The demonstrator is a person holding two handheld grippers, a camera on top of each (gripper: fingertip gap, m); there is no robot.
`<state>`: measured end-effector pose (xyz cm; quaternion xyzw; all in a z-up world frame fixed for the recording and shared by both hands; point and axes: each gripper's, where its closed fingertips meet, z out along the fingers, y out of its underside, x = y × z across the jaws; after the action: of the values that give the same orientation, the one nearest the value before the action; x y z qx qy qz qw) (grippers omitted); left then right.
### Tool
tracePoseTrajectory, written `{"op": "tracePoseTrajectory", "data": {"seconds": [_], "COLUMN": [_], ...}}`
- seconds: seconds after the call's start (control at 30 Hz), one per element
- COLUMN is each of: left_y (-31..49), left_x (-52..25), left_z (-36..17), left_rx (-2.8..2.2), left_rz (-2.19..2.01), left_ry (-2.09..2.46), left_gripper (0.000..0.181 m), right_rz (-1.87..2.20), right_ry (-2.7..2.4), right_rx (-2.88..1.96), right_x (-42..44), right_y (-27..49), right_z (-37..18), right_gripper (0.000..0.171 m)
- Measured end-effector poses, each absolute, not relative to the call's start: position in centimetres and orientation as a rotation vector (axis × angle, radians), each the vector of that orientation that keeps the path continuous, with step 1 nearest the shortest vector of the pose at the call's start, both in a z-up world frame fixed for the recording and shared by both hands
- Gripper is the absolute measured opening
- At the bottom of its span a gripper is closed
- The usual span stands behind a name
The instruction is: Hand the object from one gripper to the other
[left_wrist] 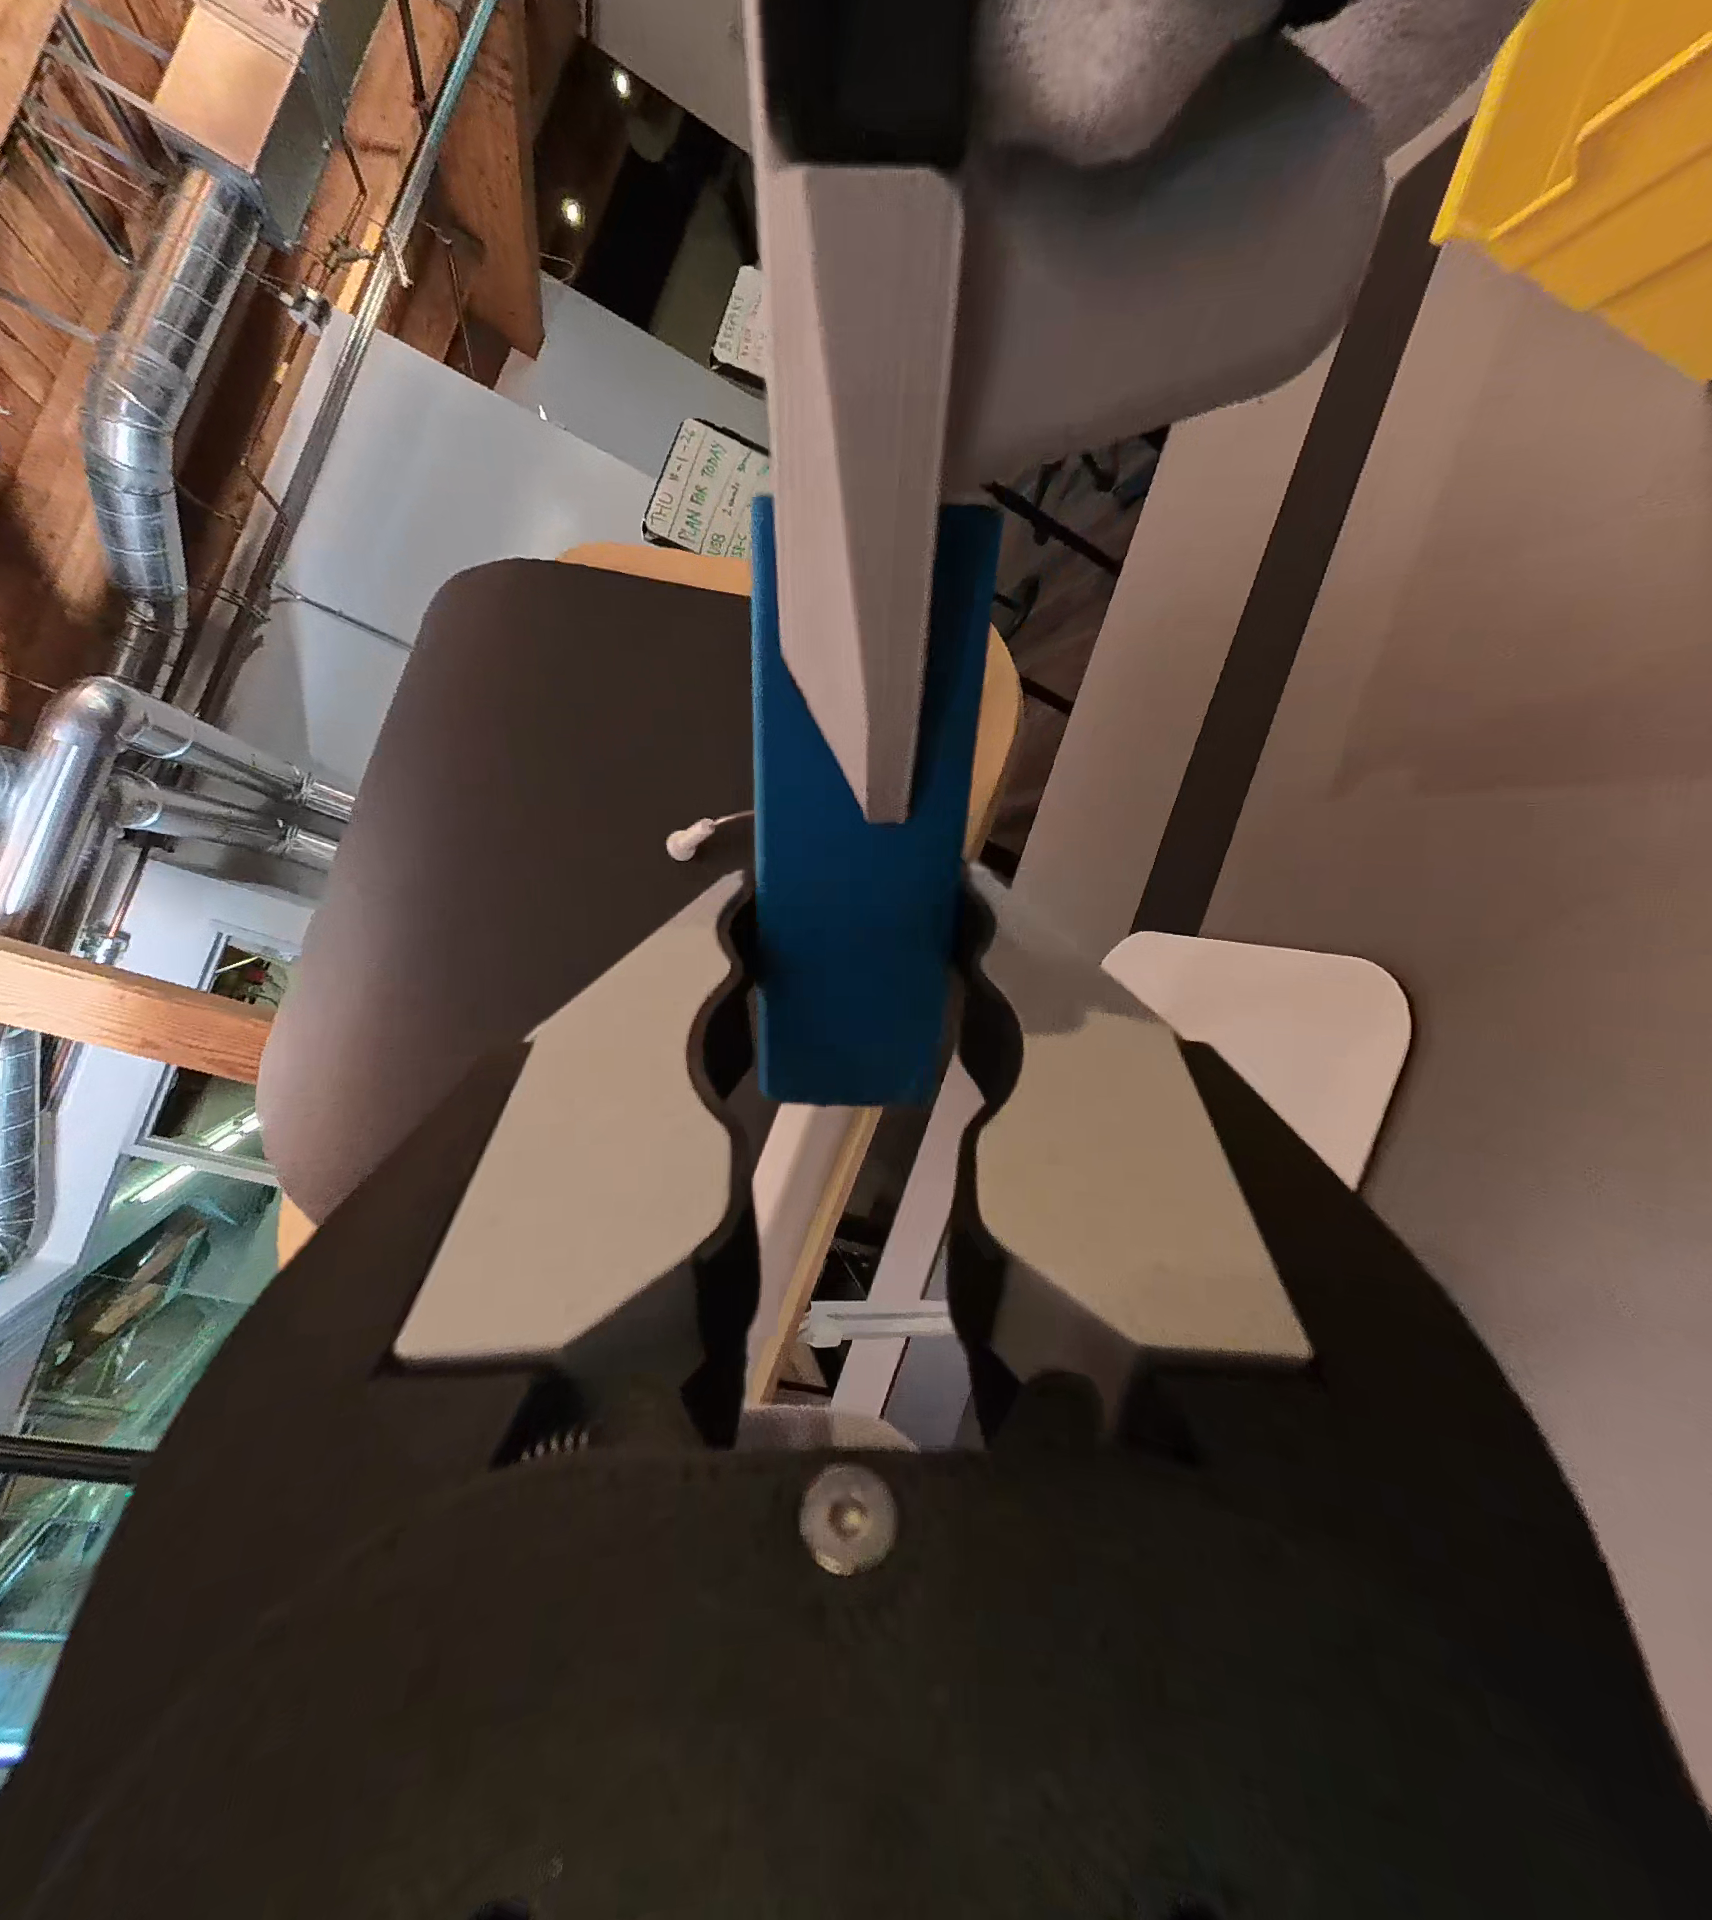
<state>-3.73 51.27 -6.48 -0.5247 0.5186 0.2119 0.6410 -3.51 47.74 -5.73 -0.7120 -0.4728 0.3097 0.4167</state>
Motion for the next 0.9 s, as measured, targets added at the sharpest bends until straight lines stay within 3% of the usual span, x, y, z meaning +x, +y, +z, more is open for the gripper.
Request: {"op": "tracePoseTrajectory", "data": {"seconds": [0.27,0.43,0.6,0.77,0.9], "left_y": [51.6,51.5,49.7,46.7,43.8], "left_x": [-4.1,-4.6,-5.3,-7.6,-9.7], "left_z": [-6.7,-6.4,-4.2,-2.7,-0.9], "left_rx": [-1.223,-1.299,-1.414,-1.505,-1.444], "left_rz": [0.428,0.23,-0.297,-0.818,-1.14], "left_ry": [1.133,1.062,0.963,0.946,0.948], "left_gripper": [0.033,0.033,0.034,0.034,0.033], "right_rz": [0.755,0.688,0.522,0.093,0.0], "right_ry": [-1.169,-1.128,-1.152,-1.333,-1.402], "right_rx": [-1.747,-1.514,-1.144,-0.926,-0.765], "right_x": [-4.2,-4.5,-4.1,-6.2,-10.3], "right_y": [48.0,48.0,46.1,45.5,43.3], "right_z": [-5.2,-1.6,2.9,1.2,0.6], "right_gripper": [0.016,0.066,0.083,0.108,0.131]}}
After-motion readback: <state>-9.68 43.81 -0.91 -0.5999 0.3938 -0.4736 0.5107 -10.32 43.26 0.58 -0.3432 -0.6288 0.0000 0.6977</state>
